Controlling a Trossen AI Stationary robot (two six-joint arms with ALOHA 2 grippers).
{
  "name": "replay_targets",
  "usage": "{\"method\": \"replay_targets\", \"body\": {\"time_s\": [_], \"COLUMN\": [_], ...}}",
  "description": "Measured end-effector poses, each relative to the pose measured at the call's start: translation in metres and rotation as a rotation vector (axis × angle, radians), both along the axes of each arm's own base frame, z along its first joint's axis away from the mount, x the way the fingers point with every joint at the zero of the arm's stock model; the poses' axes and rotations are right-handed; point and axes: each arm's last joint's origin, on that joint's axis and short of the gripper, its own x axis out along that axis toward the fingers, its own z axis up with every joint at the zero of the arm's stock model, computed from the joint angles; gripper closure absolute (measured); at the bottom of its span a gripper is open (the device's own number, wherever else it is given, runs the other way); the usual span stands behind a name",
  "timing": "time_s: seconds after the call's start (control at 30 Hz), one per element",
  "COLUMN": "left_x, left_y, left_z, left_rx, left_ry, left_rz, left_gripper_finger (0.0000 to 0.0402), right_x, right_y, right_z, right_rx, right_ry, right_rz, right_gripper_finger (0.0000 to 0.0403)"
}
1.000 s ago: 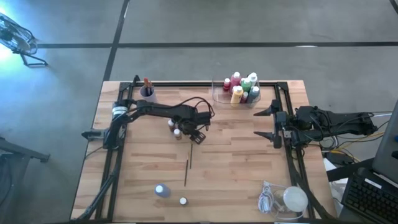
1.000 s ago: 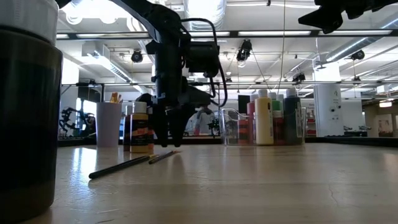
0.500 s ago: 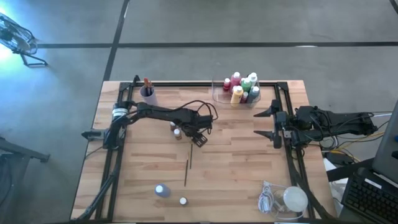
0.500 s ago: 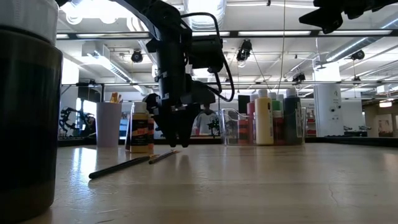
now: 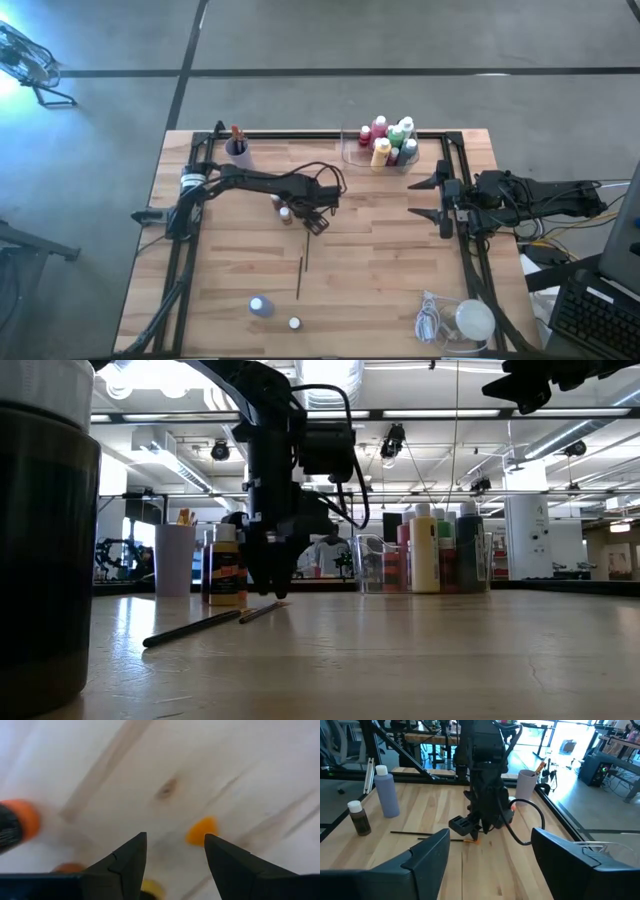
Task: Pick & Place Paint Supplies
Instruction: Put the gold paint brush into the violet cup
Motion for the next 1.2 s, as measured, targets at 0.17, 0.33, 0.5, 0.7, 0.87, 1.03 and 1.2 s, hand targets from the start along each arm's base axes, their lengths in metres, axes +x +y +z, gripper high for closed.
{"method": "replay_targets", "body": {"time_s": [0.17,0.33,0.5,0.7,0.87,1.03,1.2], "left_x": [-0.005,-0.006,-0.005,0.006,0.009,0.009,0.008], "left_y": [0.002,0.002,0.002,0.003,-0.003,-0.009,-0.014], "left_z": [0.0,0.0,0.003,0.022,0.026,0.015,0.007], "left_rx": [0.071,0.078,0.078,0.085,0.074,0.071,0.07], "left_ry": [0.061,0.066,0.065,-0.002,-0.02,-0.045,-0.064], "left_rz": [0.001,0.001,0.001,-0.007,-0.001,0.011,0.014], "left_gripper_finger": [0.0197,0.0197,0.0197,0.0197,0.0197,0.0197,0.0197], "right_x": [0.0,0.0,0.0,0.0,0.0,0.0,0.0], "right_y": [0.0,0.0,0.0,0.0,0.0,0.0,0.0], "right_z": [0.0,0.0,0.0,0.0,0.0,0.0,0.0], "right_rx": [0.0,0.0,0.0,0.0,0.0,0.0,0.0], "right_ry": [0.0,-0.001,-0.001,-0.001,-0.001,-0.001,0.0], "right_rz": [0.0,0.0,0.0,0.0,0.0,0.0,0.0], "right_gripper_finger": [0.0145,0.0159,0.017,0.0179,0.0183,0.0179,0.0164]}}
